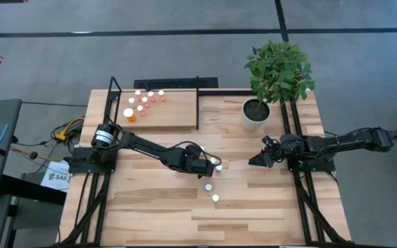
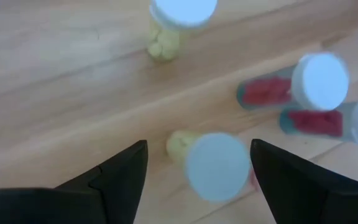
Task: Pick and place medicine bottles onto shelf by color
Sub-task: Put the pink pill bottle on the shelf
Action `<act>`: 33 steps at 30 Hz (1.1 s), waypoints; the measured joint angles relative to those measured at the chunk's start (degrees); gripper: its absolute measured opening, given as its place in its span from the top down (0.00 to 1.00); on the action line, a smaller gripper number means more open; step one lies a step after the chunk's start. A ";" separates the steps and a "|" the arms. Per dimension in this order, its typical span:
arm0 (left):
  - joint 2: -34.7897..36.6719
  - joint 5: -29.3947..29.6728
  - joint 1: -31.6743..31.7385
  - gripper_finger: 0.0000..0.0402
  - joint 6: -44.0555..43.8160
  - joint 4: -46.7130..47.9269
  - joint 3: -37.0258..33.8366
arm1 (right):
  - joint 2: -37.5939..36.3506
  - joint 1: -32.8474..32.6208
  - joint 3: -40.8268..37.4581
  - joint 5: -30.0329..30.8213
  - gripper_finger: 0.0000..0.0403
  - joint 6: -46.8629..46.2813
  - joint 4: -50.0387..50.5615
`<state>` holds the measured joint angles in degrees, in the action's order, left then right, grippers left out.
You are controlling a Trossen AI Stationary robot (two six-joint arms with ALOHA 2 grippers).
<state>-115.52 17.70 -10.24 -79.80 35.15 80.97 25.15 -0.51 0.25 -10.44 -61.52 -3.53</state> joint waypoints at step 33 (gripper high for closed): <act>0.14 -0.79 1.77 0.73 5.22 10.87 7.65 | 0.00 0.00 0.00 -0.02 0.38 0.00 0.06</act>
<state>-115.38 16.92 -8.47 -74.58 46.02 88.62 25.15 -0.51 0.25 -10.46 -61.52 -3.47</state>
